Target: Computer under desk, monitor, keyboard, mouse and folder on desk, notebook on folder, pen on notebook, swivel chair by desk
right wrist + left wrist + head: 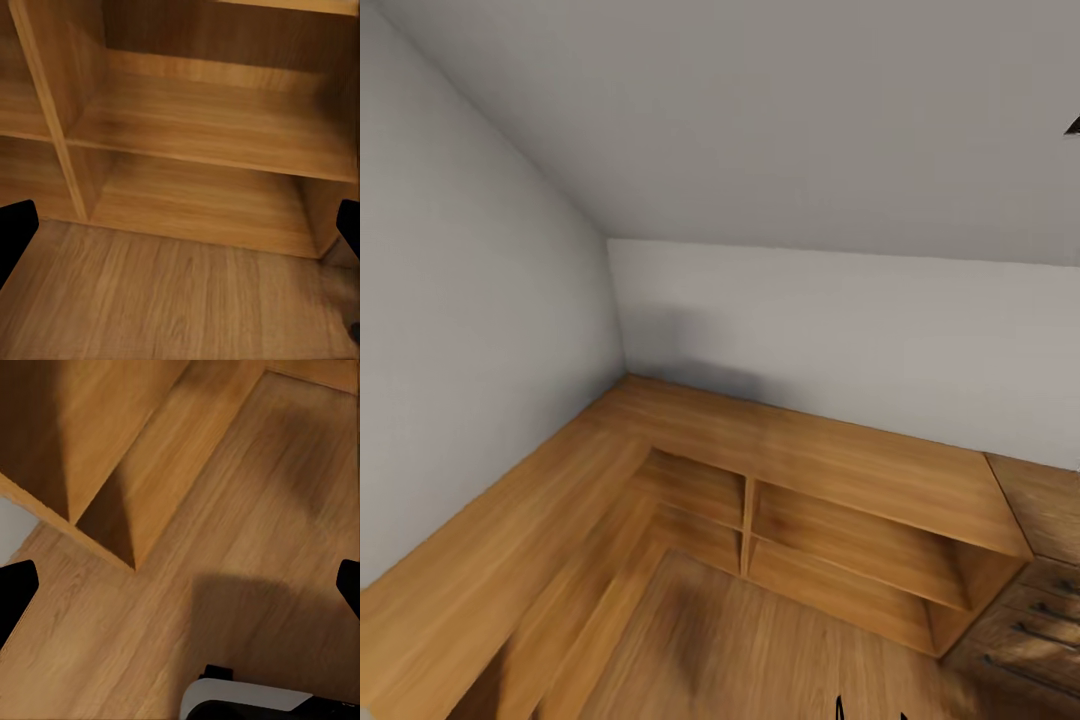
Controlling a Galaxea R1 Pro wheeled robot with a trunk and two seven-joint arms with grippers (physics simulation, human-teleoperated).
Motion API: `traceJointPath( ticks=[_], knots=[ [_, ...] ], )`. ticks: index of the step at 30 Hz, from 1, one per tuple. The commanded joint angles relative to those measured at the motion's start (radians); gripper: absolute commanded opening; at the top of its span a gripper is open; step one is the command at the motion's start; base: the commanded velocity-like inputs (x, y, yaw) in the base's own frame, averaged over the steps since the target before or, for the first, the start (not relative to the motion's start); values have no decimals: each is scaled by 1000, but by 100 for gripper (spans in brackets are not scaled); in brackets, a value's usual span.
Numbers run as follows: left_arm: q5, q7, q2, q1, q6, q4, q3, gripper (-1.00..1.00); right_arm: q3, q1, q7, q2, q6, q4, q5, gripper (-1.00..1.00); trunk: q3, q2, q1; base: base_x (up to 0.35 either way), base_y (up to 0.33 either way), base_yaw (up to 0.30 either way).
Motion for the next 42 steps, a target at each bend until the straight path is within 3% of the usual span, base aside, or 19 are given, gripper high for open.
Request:
traceJointPath(
  ticks=[1, 13, 42],
  knots=[
    [2, 9, 0, -1, -2, 0, -9, 100, -7, -1, -5, 1, -2, 1, 11, 100, -2, -2, 1, 255, 219, -300],
    [3, 9, 0, -1, 0, 0, -9, 100, -7, -1, 8, -1, -2, 1, 11, 100, -2, -2, 1, 247, 141, -299],
    [3, 9, 0, -1, 4, 0, -9, 100, -7, -1, 9, -1, -2, 1, 11, 100, 5, -2, 1, 8, 1, -289]
  ],
)
